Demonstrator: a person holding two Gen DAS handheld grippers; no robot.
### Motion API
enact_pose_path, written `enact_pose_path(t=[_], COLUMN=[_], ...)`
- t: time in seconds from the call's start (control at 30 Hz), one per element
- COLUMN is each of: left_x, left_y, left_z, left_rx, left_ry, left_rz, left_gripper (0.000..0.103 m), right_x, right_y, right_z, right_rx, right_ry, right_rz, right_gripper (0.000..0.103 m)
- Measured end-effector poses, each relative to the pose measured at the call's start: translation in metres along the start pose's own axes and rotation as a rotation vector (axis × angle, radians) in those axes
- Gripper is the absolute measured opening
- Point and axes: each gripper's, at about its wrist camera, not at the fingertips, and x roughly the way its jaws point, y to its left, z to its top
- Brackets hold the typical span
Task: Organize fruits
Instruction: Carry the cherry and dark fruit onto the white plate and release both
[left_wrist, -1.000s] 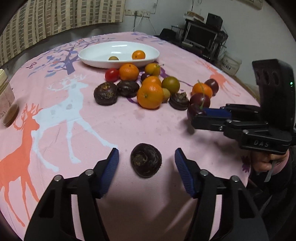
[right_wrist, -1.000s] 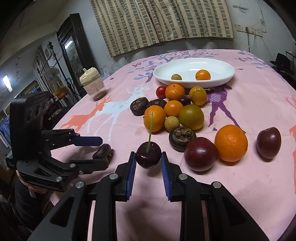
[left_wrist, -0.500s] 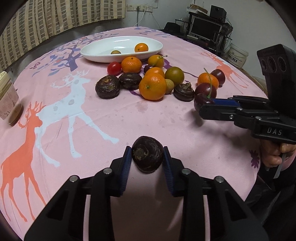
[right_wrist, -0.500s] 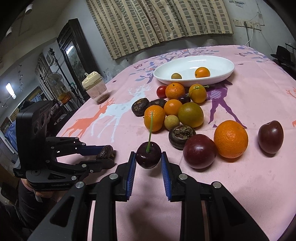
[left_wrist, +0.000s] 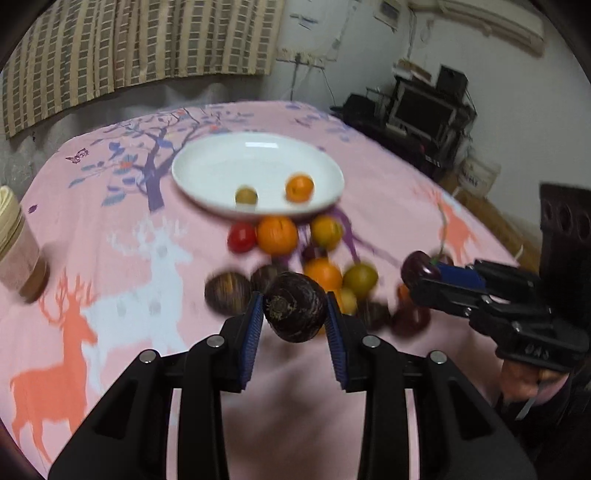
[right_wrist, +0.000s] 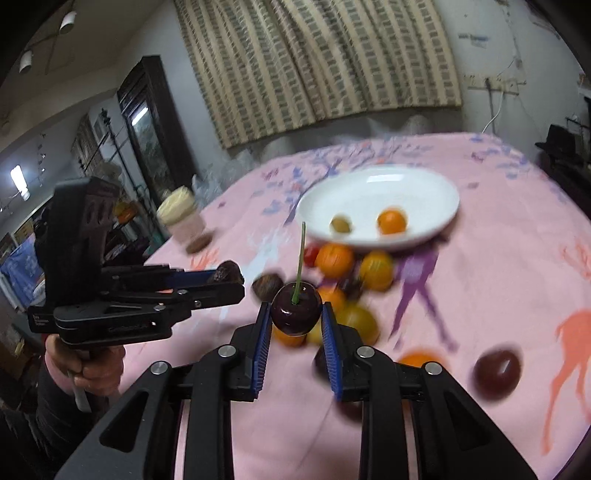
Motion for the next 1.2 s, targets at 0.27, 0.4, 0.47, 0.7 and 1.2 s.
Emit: enact_pose_path(t=[0.27,0.4,0.47,0.7,1.2], left_x=[0.081,0.118,0.13,0.124,0.014], left_y=[0.03,0.05,0.058,0.066,0.041], left_z=[0.099,0.117,0.119,0.116,-0.005], left_rx=[-0.094,-0.14,-0.161,-0.176,-0.172], left_ry=[0.023,0.061,0.079,0.068,-0.049], left_rz=[0.113,0.14,0.142,0.204,0.185], left_gripper=[0.033,0.033,0.033,0.072,0.098], right_x=[0.076,0.116,0.13,0.137,-0.006], right_y=[-0.076,-0.105,-0.115,-0.116,-0.046], right_z=[0.087,0.105,0.109,0.102,-0.016], right_rx=[0.187,0.247,0.279,0.283,0.188], right_ry=[0.041,0.097,0.126,0.17,-0.019], right_rz=[-0.17,-0.201,-0.191,-0.169,-0.127], right_gripper=[0.027,0.028,0.028,0.055,0.068])
